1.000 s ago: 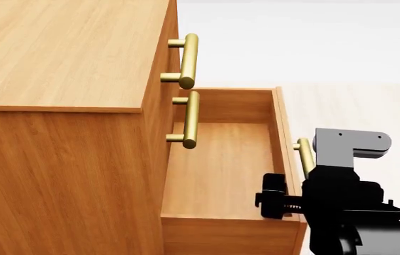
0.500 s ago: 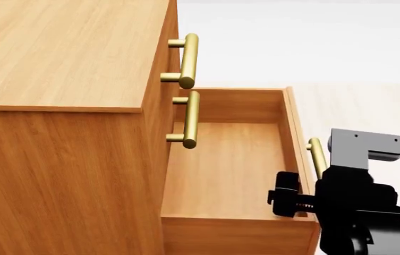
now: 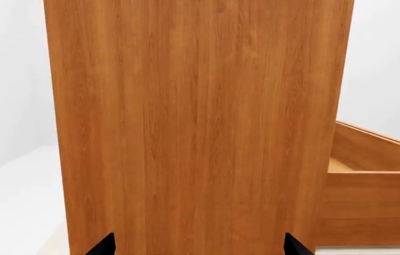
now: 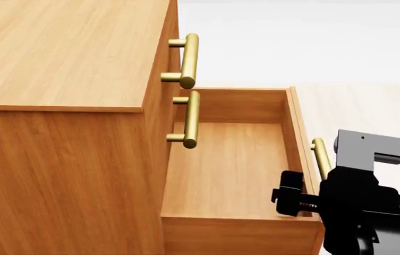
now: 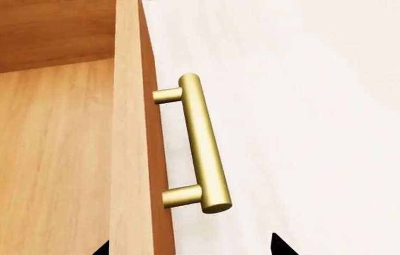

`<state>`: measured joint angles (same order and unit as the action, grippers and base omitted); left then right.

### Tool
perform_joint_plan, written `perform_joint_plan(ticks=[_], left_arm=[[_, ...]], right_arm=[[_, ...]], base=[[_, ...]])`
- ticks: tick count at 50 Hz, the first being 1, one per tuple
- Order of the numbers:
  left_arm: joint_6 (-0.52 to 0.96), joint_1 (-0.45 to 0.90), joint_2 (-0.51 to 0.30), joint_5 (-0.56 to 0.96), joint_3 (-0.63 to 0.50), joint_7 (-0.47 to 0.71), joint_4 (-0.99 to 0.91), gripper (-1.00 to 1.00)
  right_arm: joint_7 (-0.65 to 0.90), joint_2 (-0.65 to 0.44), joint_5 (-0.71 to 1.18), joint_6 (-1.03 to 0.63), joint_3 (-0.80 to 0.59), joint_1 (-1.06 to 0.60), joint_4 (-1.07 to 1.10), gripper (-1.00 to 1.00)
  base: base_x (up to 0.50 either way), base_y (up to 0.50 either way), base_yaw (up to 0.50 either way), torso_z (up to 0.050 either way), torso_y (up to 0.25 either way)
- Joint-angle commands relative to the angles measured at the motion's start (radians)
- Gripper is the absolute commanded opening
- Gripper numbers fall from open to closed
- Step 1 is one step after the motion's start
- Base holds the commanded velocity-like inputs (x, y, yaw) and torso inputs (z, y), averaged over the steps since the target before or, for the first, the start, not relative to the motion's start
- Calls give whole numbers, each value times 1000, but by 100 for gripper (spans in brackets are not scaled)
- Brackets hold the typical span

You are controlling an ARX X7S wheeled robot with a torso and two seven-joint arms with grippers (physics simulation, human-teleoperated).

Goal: Put the bowl in the bottom drawer of the cabinet and close it.

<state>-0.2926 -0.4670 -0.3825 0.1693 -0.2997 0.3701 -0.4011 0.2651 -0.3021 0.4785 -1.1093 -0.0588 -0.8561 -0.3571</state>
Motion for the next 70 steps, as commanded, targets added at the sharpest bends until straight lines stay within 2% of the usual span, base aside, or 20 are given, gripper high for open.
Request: perform_joint_plan(ticks=[1, 5, 18, 29, 70], left_arm=[[5, 1, -4, 1, -3, 4, -4, 100], [-2, 3, -5, 2, -4, 4, 3, 100], [1, -1, -9, 6, -10, 7, -6, 100], [4, 0, -12, 1, -13, 12, -10, 100], [-1, 12, -21, 6, -23, 21, 2, 100]], right_arm=[[14, -29, -88, 0, 10, 36, 71, 100], [-13, -47, -90, 46, -19, 62, 155, 100], [-29, -66, -67, 91, 14, 91, 238, 100], [40, -81, -66, 64, 67, 107, 367, 100], [222, -104, -120, 40, 215, 97, 377, 100]], base=[[0, 0, 0, 0, 0], [0, 0, 0, 0, 0], [0, 0, 0, 0, 0], [0, 0, 0, 0, 0], [0, 0, 0, 0, 0]])
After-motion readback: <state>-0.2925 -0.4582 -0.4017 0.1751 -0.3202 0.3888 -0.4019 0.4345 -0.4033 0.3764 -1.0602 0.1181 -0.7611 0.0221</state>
